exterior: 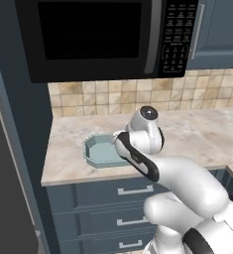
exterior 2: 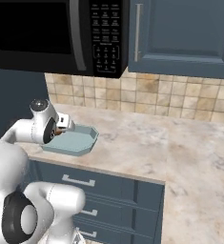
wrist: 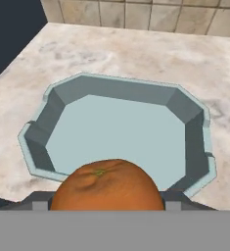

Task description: Pick the tangerine and pear from the fridge and place them inside the tupperware on the counter.

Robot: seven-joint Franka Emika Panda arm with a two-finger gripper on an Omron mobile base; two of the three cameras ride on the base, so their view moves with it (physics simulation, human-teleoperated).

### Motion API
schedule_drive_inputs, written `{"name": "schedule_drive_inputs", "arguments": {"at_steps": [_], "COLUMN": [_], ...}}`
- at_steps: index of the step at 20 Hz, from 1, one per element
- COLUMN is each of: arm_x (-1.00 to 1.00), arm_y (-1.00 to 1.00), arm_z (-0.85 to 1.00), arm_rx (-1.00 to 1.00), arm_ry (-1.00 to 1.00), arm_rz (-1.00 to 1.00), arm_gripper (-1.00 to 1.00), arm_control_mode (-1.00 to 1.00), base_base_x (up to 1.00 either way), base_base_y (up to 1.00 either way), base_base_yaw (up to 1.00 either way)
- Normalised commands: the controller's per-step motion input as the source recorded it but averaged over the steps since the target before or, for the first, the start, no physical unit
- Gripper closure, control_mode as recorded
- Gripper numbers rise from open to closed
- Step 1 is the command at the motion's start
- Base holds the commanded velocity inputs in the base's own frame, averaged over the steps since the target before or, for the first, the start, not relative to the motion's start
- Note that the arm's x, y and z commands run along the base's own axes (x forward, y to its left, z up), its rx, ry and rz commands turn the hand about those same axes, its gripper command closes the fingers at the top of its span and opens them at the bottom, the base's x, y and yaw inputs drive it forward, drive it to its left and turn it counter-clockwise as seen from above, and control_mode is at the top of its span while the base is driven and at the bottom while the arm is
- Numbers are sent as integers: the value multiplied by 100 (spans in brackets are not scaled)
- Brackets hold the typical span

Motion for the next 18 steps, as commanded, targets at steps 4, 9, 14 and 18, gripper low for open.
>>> {"name": "schedule_drive_inputs", "arguments": {"at_steps": [4,9,14,18], "arm_x": [48,45,43,37], "arm_y": [19,22,18,7], "arm_z": [-34,-34,-37,-34], "arm_rx": [0,0,0,0], "arm_ry": [7,7,4,2], "arm_rz": [0,0,0,0], "arm_gripper": [100,100,100,100], "arm_control_mode": [-100,-100,-100,-100], "base_base_x": [0,0,0,0], "base_base_y": [0,0,0,0], "base_base_yaw": [0,0,0,0]}}
